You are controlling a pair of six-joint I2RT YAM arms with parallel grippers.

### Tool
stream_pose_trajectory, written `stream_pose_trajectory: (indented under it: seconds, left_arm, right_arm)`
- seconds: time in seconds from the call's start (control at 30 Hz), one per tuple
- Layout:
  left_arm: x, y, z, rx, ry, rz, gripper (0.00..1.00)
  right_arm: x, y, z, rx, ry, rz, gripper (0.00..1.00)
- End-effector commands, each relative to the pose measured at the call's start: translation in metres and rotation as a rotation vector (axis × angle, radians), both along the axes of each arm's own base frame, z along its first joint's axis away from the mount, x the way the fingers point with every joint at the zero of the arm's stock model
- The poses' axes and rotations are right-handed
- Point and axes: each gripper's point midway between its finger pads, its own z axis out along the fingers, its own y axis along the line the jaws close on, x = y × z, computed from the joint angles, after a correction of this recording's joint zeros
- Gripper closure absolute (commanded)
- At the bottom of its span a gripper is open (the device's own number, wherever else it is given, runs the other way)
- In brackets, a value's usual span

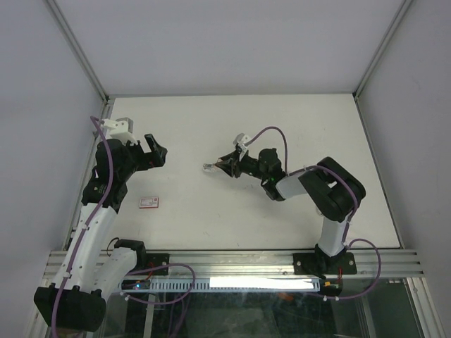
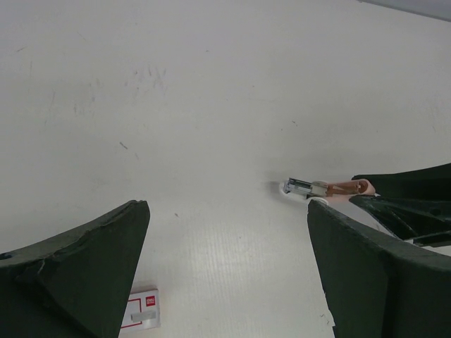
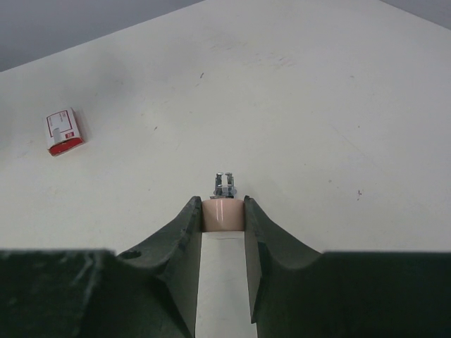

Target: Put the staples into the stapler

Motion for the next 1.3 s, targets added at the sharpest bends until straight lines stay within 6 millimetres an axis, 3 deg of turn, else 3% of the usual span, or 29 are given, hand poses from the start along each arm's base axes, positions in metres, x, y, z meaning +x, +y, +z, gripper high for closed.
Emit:
stream_pose_trajectory:
  seconds: [0.0, 0.17, 0.37, 0.83, 1.07, 1.27]
  left_arm:
    - [0.005, 0.006, 0.015, 0.019, -0.063, 0.020, 0.01]
    - [0.005, 0.006, 0.014, 0.018, -0.061, 0.019, 0.01]
    - [0.005, 0.005, 0.014, 0.015, -0.060, 0.014, 0.01]
    - [0.006, 0.005, 0.014, 0.017, -0.059, 0.014, 0.01]
    - [0.006, 0.006, 0.014, 0.019, -0.059, 0.016, 0.01]
    - [0.006, 0.007, 0.013, 0.019, -0.057, 0.023, 0.01]
  right_arm:
    - [0.013, 0.009, 0.028, 0.077, -0.092, -0.004, 1.00]
    - [0.016, 0.009, 0.013, 0.052, -0.060, -0.015, 1.00]
    - [0.019, 0.007, 0.002, 0.026, -0.032, -0.030, 0.90]
    - [0.018, 0.004, -0.002, 0.024, -0.017, -0.039, 0.49]
    - [0.021, -0.001, 0.012, 0.064, 0.006, -0.054, 0.35]
    - [0.029, -0.017, 0.038, 0.090, 0.081, -0.117, 0.31]
